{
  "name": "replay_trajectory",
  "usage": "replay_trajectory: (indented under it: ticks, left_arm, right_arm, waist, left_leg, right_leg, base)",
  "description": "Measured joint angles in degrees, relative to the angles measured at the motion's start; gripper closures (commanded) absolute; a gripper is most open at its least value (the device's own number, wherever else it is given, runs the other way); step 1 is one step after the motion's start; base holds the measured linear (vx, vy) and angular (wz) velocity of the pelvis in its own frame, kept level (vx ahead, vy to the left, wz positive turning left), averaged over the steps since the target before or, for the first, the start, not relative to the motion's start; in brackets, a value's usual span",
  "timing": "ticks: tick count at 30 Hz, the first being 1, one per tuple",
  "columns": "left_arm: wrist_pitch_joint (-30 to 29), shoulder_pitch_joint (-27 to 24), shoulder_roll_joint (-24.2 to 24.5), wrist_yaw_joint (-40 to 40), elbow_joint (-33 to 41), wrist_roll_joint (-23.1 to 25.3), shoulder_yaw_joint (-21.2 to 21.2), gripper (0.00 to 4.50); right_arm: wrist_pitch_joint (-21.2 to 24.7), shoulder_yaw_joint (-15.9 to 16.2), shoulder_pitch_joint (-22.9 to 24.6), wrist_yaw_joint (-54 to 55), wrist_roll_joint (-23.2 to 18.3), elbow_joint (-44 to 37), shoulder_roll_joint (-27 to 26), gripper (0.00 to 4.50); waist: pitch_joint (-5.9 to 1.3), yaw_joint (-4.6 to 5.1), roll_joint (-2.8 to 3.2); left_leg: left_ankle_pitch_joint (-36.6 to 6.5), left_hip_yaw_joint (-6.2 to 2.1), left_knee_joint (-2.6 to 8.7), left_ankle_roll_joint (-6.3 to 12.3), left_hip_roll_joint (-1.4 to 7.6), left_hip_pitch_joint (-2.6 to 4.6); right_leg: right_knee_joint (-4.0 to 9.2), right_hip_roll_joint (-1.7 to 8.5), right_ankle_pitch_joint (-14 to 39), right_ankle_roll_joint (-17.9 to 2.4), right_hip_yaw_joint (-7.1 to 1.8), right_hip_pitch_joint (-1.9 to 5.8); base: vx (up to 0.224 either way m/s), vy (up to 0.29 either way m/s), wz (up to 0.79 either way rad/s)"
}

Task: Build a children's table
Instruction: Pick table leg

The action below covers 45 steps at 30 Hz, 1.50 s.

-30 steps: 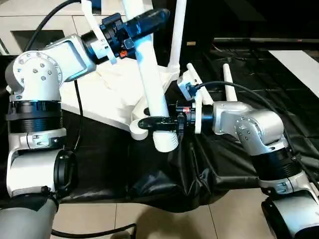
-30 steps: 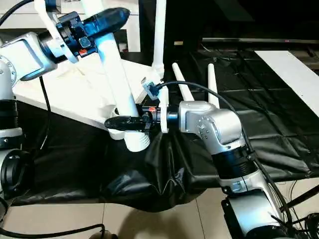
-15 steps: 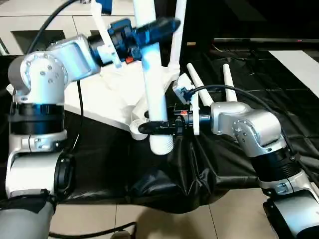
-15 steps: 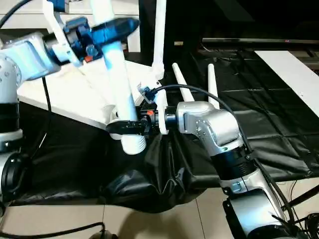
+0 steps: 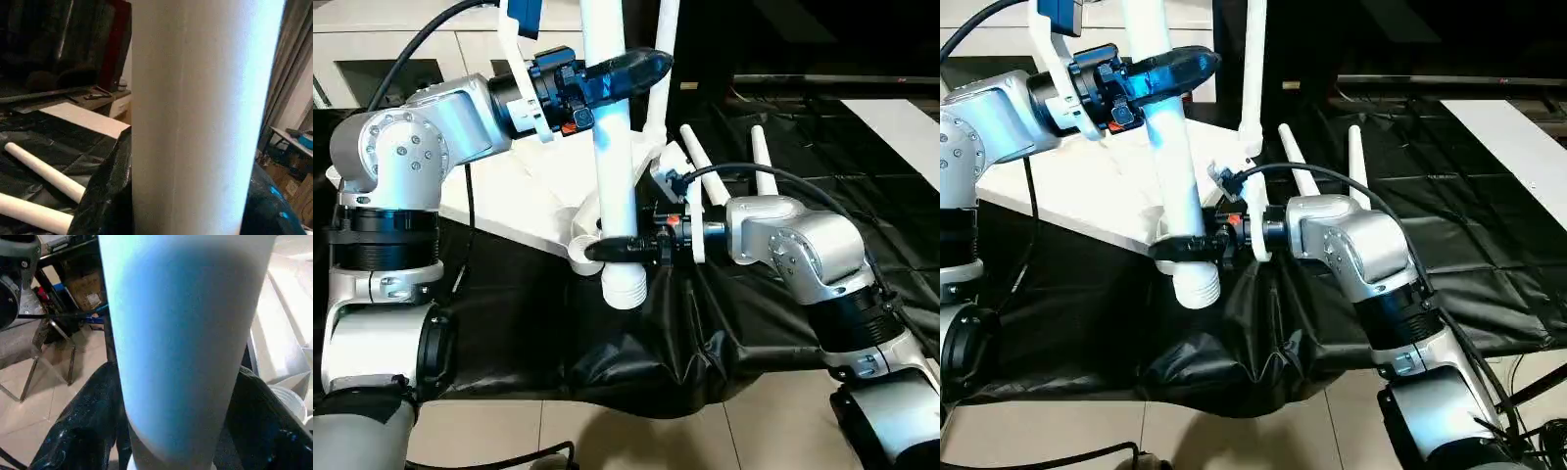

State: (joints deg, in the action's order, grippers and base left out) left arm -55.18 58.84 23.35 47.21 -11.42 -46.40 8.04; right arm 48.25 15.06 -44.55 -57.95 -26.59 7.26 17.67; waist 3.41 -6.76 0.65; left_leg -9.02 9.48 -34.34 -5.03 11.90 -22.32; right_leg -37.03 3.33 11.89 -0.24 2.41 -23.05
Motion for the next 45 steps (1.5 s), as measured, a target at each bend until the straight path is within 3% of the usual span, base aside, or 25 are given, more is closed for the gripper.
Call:
replay_trajectory:
  ticks: [7, 8, 18, 27, 30, 45]
  left_arm:
    - [0.00, 0.00, 0.00, 0.20, 0.09, -0.02, 0.00, 2.85]
    - [0.00, 0.00, 0.00, 0.24, 0.24, -0.02, 0.00, 2.85]
    - [-0.07, -0.11, 0.01, 0.32, 0.87, -0.03, 0.02, 2.85]
    - [-0.09, -0.12, 0.01, 0.23, 0.86, -0.03, 0.11, 2.85]
    - [-0.05, -0.34, 0.12, 0.70, 1.25, -0.14, 0.13, 2.15]
    - [-3.12, -0.42, 0.12, 1.13, 1.65, -3.94, 2.55, 1.23]
  right_arm:
    - [0.26, 0.64, 0.00, -0.08, 0.18, 0.19, 0.02, 1.45]
    - [0.27, 0.67, 0.01, -0.11, 0.21, 0.25, 0.02, 1.73]
    - [0.27, 1.15, 0.01, -0.57, 0.26, 0.76, 0.00, 2.55]
    - [0.14, 1.16, 0.02, -0.57, 0.30, 0.76, -0.05, 2.59]
    - [0.00, 1.16, 0.07, -0.44, 0.30, 0.75, -0.22, 2.59]
    - [-0.88, -0.70, 2.47, 0.09, -0.96, -1.96, -0.95, 2.61]
  waist:
    - [0.00, 0.00, 0.00]
    - [0.00, 0.00, 0.00]
    - [0.00, -0.01, 0.00]
    - [0.00, -0.01, 0.00]
    - [0.00, -0.01, 0.00]
    - [0.00, -0.27, 0.01]
  left_leg:
    - [0.00, 0.00, 0.00, 0.00, 0.00, 0.00]
    - [0.00, 0.00, 0.00, 0.00, 0.00, 0.00]
    - [0.00, 0.00, 0.00, 0.00, 0.00, -0.01]
    - [0.00, 0.00, -0.01, 0.00, 0.00, 0.00]
    - [0.00, 0.00, -0.01, 0.00, 0.00, 0.00]
    - [0.00, -0.01, -0.04, 0.00, 0.00, 0.00]
  right_leg:
    - [0.00, 0.00, 0.00, 0.00, 0.01, 0.00]
    - [0.00, 0.00, 0.00, 0.00, 0.01, 0.00]
    - [0.00, 0.00, 0.00, 0.00, 0.01, 0.00]
    - [-0.01, 0.00, 0.00, 0.00, 0.01, 0.00]
    - [-0.01, 0.00, 0.00, 0.00, 0.01, 0.00]
    - [-0.02, 0.00, -0.01, -0.01, 0.01, 0.01]
  base:
    - [0.000, 0.000, 0.00]
    - [0.000, 0.000, 0.00]
    - [0.000, 0.000, 0.00]
    - [0.000, 0.000, 0.00]
    - [0.000, 0.000, 0.00]
    - [0.000, 0.000, 0.00]
